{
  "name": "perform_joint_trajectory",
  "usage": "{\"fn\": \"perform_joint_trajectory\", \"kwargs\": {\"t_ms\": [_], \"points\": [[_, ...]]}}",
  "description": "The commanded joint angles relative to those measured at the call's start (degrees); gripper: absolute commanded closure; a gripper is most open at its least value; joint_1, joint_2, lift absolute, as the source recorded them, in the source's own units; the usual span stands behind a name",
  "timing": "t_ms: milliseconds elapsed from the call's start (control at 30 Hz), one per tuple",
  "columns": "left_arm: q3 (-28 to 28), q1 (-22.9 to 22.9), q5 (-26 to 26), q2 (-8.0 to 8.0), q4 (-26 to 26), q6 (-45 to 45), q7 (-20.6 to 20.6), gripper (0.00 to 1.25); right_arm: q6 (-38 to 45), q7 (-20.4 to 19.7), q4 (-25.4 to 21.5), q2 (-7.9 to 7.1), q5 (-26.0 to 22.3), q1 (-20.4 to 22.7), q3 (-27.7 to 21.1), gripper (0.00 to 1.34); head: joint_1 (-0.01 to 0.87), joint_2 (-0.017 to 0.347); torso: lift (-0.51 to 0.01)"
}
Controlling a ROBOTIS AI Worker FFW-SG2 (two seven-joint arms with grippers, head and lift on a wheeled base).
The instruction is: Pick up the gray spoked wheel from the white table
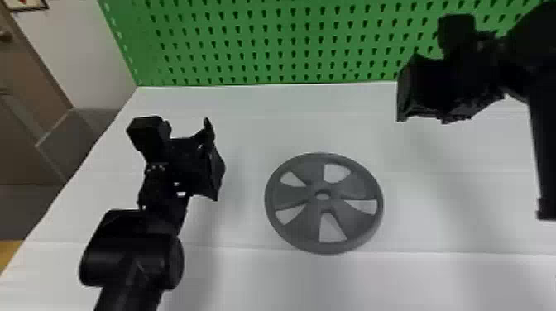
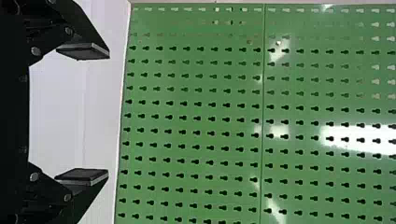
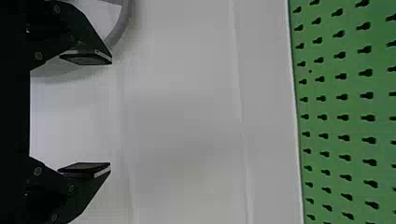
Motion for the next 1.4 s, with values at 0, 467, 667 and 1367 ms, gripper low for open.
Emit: {"fn": "perform_joint_trajectory", "kwargs": {"t_ms": [0,467,667,1367], "points": [[-0.3,-0.2,-0.5,0.01,0.0,0.0,0.0,0.36,2.2,0.0,8.0,-0.94,-0.4,-3.7,-0.8,0.45,0.779,0.146,-0.065],[-1.4,-1.3,-1.5,0.18,0.9,0.0,0.0,0.36,2.2,0.0,23.5,-2.87,-2.4,-10.7,1.9,0.45,0.779,0.147,-0.065],[-1.6,-1.3,-1.4,0.62,0.9,0.0,0.0,0.36,2.2,0.0,28.3,-3.22,-5.2,-12.0,2.4,0.45,0.779,0.147,-0.065],[-1.7,-1.5,-1.1,0.97,1.0,0.0,0.0,0.36,2.2,-1.3,35.8,-3.48,-9.1,-13.2,1.1,0.45,0.779,0.147,-0.064]]}}
